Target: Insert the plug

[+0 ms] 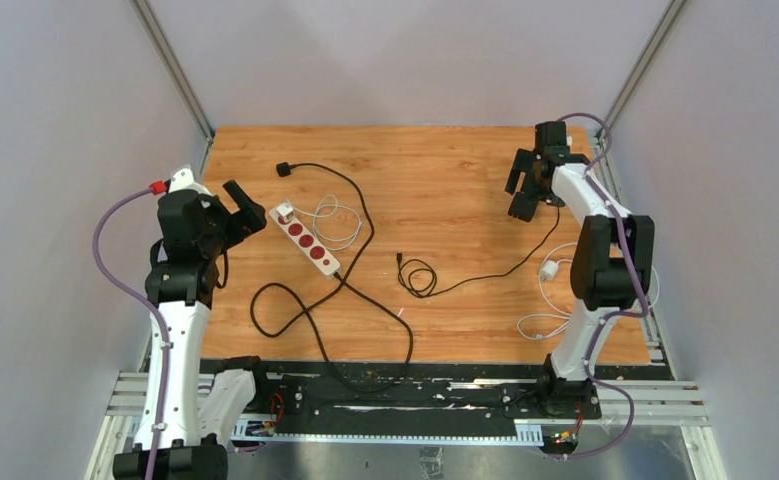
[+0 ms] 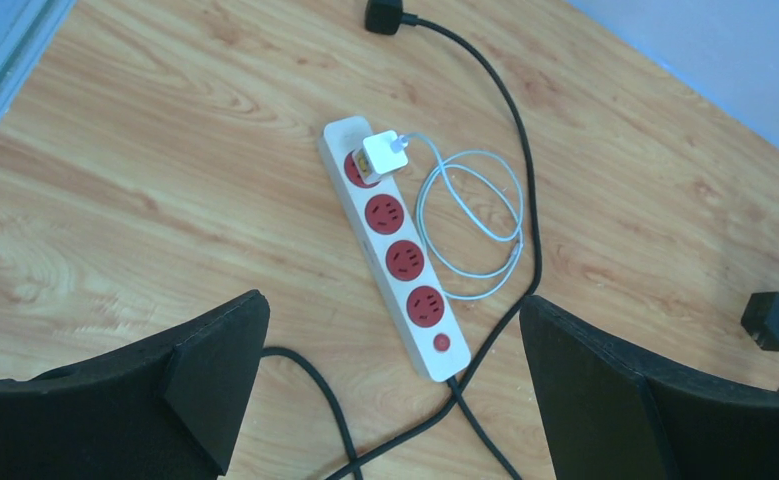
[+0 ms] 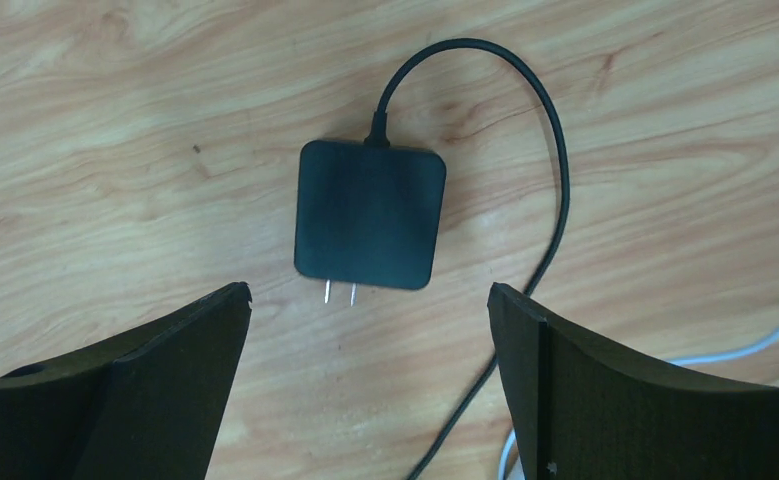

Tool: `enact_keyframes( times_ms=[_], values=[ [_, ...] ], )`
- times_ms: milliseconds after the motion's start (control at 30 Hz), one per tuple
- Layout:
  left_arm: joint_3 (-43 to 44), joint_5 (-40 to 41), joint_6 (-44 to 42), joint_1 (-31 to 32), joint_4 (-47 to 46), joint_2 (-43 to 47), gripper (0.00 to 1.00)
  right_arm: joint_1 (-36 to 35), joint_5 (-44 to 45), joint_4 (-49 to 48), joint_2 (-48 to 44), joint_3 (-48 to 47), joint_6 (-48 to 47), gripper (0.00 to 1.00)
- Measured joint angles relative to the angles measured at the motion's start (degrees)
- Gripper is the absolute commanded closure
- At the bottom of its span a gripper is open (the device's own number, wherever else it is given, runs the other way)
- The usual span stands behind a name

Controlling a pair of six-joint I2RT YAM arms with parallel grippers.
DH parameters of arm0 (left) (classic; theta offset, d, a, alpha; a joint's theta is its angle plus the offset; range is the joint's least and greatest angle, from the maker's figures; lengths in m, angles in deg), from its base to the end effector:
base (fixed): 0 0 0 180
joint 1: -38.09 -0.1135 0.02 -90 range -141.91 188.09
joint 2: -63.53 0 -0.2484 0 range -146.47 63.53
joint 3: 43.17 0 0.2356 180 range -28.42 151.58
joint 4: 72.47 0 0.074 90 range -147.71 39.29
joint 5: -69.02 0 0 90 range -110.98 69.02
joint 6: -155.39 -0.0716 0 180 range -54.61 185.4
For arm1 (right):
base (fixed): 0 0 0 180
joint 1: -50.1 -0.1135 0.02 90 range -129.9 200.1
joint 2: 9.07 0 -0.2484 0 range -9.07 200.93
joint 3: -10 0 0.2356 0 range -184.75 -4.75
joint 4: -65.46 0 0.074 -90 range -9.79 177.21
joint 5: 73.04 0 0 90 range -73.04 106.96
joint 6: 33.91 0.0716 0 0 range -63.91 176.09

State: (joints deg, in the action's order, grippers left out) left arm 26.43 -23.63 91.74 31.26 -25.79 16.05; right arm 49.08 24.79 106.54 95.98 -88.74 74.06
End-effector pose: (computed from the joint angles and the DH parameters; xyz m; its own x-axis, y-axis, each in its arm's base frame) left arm 0.2017 0.0208 0.3248 -0.3356 -0.4867 -0.8065 -0.2522 0.8713 -0.4209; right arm 0.4169 -0.0023 0.2208 -0.6770 0.2936 -0.6749 0.2980 0.9478 0.1135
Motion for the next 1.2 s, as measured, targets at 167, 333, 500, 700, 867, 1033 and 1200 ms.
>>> enact_keyframes(
  times_ms=[167, 333, 500, 700, 867, 1033, 1200],
  values=[
    [-1.16, 0.61, -0.24, 0.0, 0.79, 0.39, 0.0, 0.0, 1.49, 2.25, 8.48, -4.72, 1.9, 0.05],
    [-1.27, 0.5, -0.24, 0.0, 0.76, -0.07, 0.0, 0.0, 1.55, 3.72, 14.08, -6.43, 2.4, 0.08],
    [-1.29, -0.02, -0.22, 0.0, 0.22, -1.49, 0.0, 0.0, -0.57, 2.32, 16.87, -8.74, 2.58, 0.36],
    [-1.31, -3.5, -0.17, 0.0, -1.2, -3.78, 0.0, -0.26, -3.04, -3.43, 15.06, -5.25, -0.9, 0.64],
    [-1.44, -16.46, 1.38, 0.37, -6.69, -7.69, 0.0, -3.61, -11.89, -10.73, 2.49, 9.27, -12.35, 0.63],
    [-1.36, -26.43, 4.92, 8.37, -14.47, -13.29, 0.0, -15.43, -23.93, -21.4, -15.45, 21.75, -25.77, 0.63],
    [1.01, -29.79, 6.97, 20.57, -18.51, -19.45, 0.0, -26.88, -36.63, -30.05, -24.0, 27.19, -34.71, 0.6]
  ],
)
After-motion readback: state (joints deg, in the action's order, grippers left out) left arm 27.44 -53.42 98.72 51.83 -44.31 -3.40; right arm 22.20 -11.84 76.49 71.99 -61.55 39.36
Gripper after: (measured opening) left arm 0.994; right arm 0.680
